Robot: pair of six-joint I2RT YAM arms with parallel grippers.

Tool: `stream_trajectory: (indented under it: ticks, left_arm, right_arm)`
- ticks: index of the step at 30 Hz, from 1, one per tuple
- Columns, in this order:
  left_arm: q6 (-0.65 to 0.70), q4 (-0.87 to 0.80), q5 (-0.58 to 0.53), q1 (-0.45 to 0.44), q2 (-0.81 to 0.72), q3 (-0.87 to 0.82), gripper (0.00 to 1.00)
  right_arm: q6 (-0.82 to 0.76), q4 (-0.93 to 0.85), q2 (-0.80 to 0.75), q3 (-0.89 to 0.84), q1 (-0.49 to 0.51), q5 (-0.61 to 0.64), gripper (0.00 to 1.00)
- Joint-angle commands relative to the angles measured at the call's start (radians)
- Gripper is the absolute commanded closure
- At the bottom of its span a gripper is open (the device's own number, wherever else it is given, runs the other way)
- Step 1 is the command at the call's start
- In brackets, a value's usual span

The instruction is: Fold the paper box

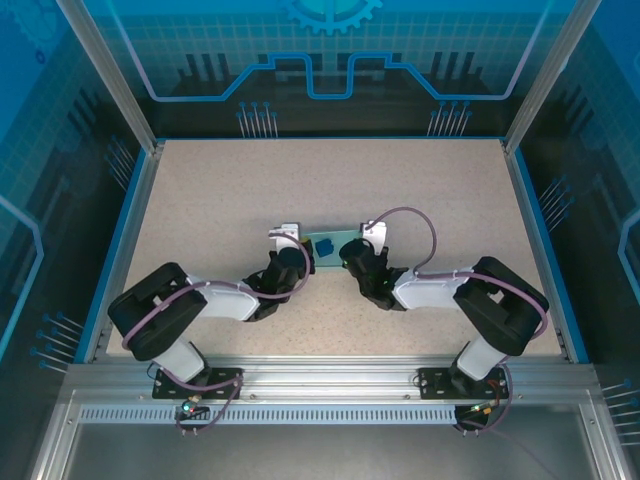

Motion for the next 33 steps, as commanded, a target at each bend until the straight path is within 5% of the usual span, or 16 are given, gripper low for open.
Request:
stream_trajectory:
  ticks: [1,19,26,33]
  left_arm:
    - [-0.018,-0.074,-0.049,0.007,-0.039,-0.029,0.76]
    - [-0.073,-0.218,0.101,0.008,-0.163,-0.028,0.45]
    - [-0.065,-0.35,0.171,0.014,-0.331,-0.032,0.4]
    - [-0.034,-0.599,0.404,0.14,-0.521,0.099,0.4]
  right_arm:
    - [0.024,-0.158,0.041,-0.052,0.0,0.043,1.0]
    - [-0.021,-0.162,0.056,-0.029,0.006,0.036,1.0]
    - [-0.052,-0.179,0.069,0.0,0.006,0.025,1.0]
    - [-0.088,-0.176,0.084,0.02,0.006,0.017,1.0]
